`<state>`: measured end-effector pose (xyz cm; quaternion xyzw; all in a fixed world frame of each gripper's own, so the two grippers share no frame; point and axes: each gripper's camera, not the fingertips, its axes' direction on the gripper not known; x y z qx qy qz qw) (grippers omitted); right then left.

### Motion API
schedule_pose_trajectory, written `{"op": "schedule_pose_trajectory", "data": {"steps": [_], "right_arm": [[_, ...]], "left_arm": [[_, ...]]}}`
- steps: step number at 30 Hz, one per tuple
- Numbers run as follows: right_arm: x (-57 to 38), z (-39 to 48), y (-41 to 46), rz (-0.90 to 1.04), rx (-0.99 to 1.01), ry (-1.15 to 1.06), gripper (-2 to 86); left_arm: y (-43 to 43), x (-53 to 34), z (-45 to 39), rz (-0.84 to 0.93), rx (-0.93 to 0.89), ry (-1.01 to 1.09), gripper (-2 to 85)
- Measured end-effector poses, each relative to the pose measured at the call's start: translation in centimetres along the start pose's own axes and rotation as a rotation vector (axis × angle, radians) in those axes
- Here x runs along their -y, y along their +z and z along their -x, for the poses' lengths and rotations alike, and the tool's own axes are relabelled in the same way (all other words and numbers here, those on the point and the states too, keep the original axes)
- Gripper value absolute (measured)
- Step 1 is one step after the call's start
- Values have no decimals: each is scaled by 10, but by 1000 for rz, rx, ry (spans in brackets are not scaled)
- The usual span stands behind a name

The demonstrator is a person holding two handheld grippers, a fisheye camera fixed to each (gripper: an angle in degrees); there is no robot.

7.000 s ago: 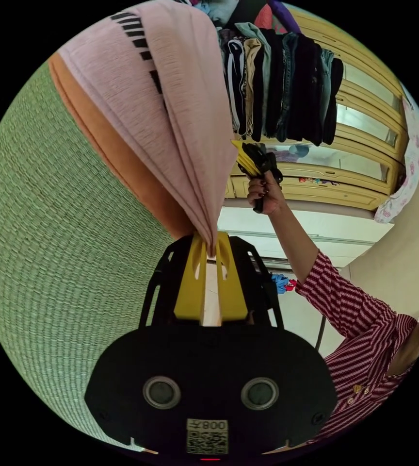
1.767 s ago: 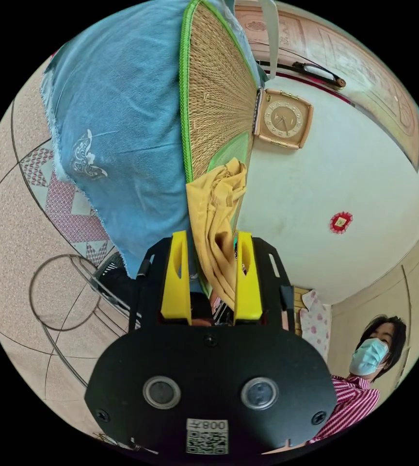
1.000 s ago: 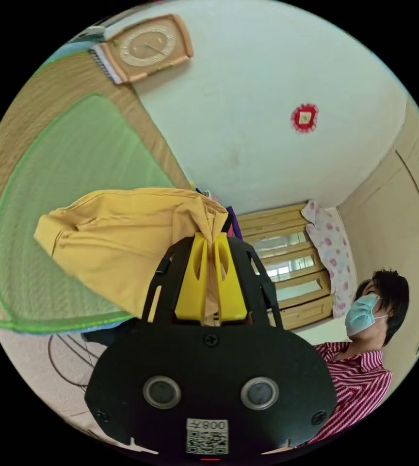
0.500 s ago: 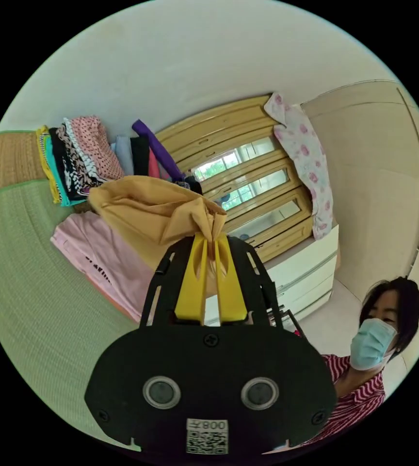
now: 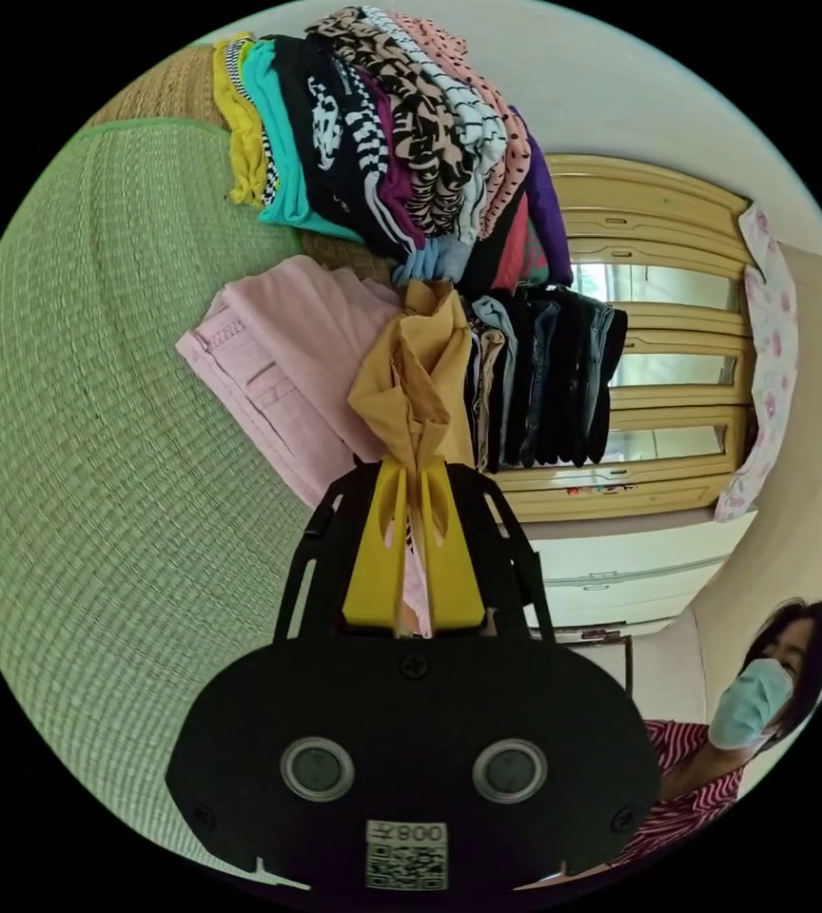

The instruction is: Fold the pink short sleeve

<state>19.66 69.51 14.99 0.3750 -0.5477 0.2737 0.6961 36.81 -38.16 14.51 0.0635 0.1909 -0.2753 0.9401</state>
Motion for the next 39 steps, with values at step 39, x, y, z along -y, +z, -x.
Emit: {"op": "schedule_pose_trajectory", "data": {"steps": [39], "right_arm": [[-81, -126, 236, 46, -921, -245, 1]], "left_arm": [[10, 25, -312, 69, 352, 238, 2]]}}
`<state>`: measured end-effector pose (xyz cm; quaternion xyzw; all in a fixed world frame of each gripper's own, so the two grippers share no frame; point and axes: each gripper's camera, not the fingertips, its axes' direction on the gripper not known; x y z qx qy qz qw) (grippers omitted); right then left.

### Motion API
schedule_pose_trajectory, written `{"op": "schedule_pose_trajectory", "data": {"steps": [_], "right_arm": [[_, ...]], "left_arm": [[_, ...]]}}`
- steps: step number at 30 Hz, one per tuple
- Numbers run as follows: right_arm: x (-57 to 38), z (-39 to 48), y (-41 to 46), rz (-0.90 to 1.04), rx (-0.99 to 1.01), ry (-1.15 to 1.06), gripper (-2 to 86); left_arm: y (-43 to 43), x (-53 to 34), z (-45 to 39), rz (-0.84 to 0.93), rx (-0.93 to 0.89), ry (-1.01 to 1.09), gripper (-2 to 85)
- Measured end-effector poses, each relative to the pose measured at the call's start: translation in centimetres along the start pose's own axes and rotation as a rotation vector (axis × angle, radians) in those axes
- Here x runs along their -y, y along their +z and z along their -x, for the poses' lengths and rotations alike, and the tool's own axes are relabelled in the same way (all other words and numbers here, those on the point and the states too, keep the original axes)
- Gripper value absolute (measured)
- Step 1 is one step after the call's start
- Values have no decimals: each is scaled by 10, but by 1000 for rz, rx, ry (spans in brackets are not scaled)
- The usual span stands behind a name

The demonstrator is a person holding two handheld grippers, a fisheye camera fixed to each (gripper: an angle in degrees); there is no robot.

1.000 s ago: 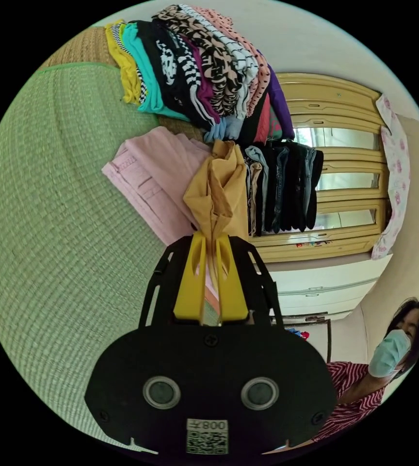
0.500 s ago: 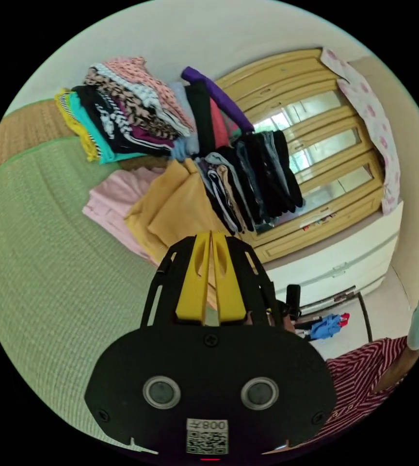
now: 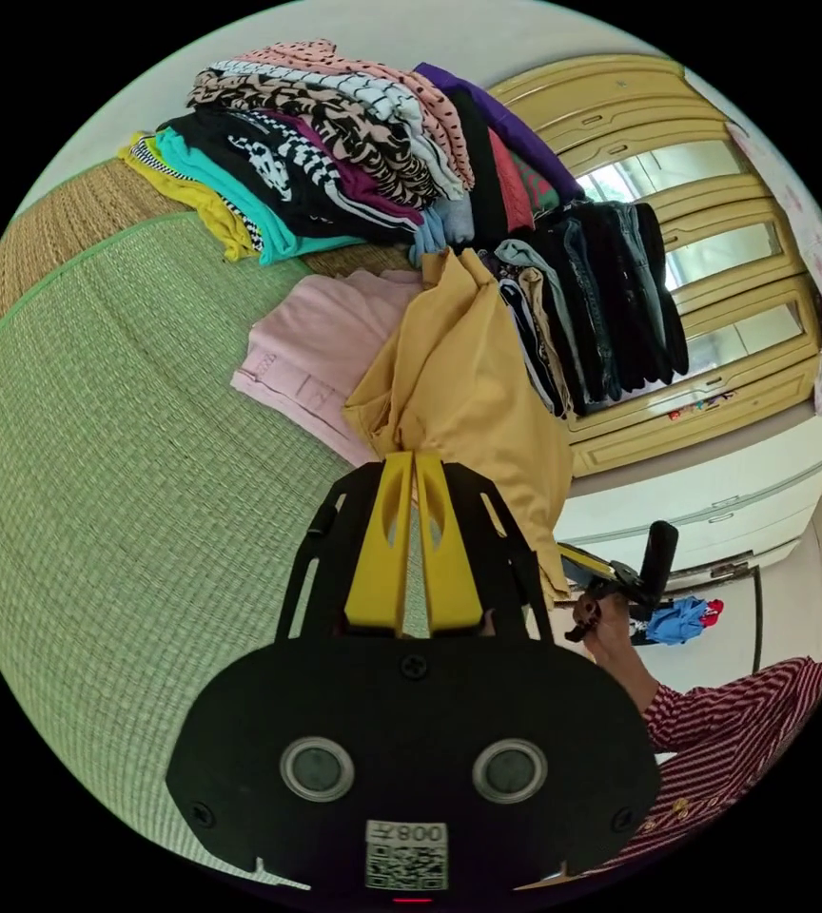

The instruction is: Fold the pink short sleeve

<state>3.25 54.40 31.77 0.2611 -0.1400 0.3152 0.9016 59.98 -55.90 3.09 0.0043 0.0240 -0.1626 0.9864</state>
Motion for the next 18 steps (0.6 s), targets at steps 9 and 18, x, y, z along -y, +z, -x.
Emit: {"op": "schedule_pose_trajectory", "data": {"steps": [9, 18], "right_arm": [[46, 64, -9, -28, -119, -16, 15], [326, 217, 88, -101, 10, -416, 61]], "left_arm": [[-60, -24, 39, 2, -194, -94, 2], [-94, -79, 95, 81, -228, -293, 3]]}}
